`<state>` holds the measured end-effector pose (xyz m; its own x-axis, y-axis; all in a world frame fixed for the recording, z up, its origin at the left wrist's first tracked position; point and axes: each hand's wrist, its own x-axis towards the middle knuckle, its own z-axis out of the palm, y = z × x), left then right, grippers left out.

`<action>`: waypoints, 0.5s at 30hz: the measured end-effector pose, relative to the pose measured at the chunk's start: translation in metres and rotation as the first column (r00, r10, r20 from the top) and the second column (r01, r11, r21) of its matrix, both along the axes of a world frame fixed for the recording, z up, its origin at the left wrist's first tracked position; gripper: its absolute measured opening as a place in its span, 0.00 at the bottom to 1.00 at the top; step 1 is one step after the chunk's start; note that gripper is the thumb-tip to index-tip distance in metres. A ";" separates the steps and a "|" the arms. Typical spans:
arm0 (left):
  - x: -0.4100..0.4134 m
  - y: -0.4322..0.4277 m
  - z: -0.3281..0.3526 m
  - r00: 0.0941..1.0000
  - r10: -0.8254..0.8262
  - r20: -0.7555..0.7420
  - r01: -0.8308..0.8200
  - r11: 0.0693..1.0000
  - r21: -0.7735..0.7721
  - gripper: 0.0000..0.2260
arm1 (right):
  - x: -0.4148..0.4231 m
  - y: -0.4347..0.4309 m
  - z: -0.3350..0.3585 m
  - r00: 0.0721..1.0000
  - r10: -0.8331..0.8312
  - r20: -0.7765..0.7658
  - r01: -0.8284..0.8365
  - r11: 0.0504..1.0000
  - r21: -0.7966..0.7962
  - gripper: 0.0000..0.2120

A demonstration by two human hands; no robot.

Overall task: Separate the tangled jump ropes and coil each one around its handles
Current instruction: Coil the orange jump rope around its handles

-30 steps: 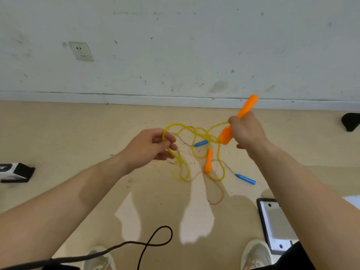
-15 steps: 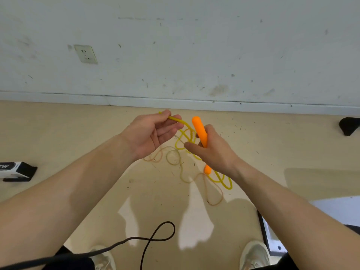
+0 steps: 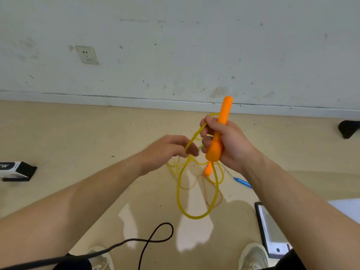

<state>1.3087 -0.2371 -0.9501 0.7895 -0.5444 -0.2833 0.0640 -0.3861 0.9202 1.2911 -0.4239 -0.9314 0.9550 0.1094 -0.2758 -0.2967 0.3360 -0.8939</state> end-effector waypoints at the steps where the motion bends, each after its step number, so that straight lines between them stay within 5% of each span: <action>1: -0.003 0.000 -0.002 0.999 -0.043 0.026 0.043 0.999 0.012 0.13 | 0.001 -0.001 0.001 1.000 -0.025 -0.018 0.026 0.999 0.029 0.10; 8: 0.012 0.013 -0.023 0.923 0.156 0.353 -0.191 0.979 0.066 0.08 | 0.008 -0.016 0.001 0.967 -0.206 -0.150 0.231 0.956 0.179 0.11; 12: 0.021 0.025 -0.040 0.921 -0.074 0.383 -0.083 0.922 0.377 0.04 | 0.007 -0.016 0.006 0.969 -0.180 -0.169 0.224 0.929 0.295 0.12; 15: 0.027 0.041 -0.057 0.935 -0.214 0.283 -0.020 0.764 0.644 0.09 | 0.009 -0.021 0.011 0.965 -0.203 -0.165 0.249 0.905 0.345 0.13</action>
<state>1.3360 -0.1962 -1.0074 0.8496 -0.4126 -0.3286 -0.2582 -0.8686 0.4230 1.2997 -0.4450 -0.9206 0.9271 0.0084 -0.3747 -0.2734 0.6990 -0.6608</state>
